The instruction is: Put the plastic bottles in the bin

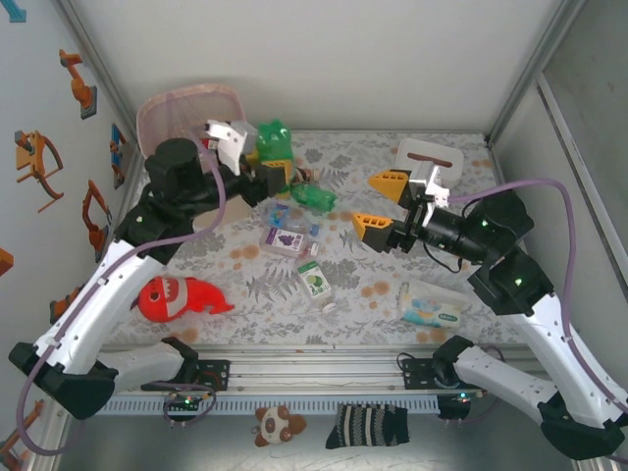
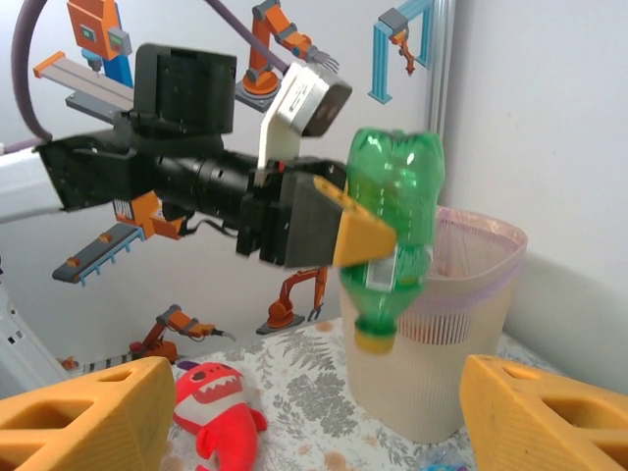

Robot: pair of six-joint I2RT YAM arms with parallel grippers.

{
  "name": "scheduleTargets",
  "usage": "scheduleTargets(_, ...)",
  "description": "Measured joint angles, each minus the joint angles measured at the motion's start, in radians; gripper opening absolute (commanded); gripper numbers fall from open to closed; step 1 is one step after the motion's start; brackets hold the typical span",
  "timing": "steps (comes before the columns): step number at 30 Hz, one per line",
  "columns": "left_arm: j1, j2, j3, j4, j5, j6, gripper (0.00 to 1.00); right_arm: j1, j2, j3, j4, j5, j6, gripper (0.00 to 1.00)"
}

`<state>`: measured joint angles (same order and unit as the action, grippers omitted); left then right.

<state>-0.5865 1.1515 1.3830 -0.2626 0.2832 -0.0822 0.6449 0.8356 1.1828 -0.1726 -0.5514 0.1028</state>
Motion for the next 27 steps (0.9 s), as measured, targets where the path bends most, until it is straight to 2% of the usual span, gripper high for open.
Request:
scheduleTargets(6,0.155,0.042,0.111,-0.077,-0.119,0.0,0.43,0.0,0.003,0.0,-0.004,0.0,0.0,0.75)
scheduleTargets(13,0.323,0.135,0.207,-0.123,-0.172,-0.029,0.41,0.0,0.006,0.0,-0.004,0.0,0.0,0.75)
scheduleTargets(18,0.427,0.255,0.321,-0.194,-0.19,-0.059,0.4,0.0,0.01,0.0,-0.007,0.0,0.0,0.75)
scheduleTargets(22,0.485,0.314,0.357,-0.237,-0.223,-0.079,0.39,0.0,0.016,0.0,-0.008,0.0,0.0,0.75)
scheduleTargets(27,0.515,0.359,0.358,-0.288,-0.301,-0.128,0.39,0.0,0.017,0.0,-0.008,0.0,0.0,0.75)
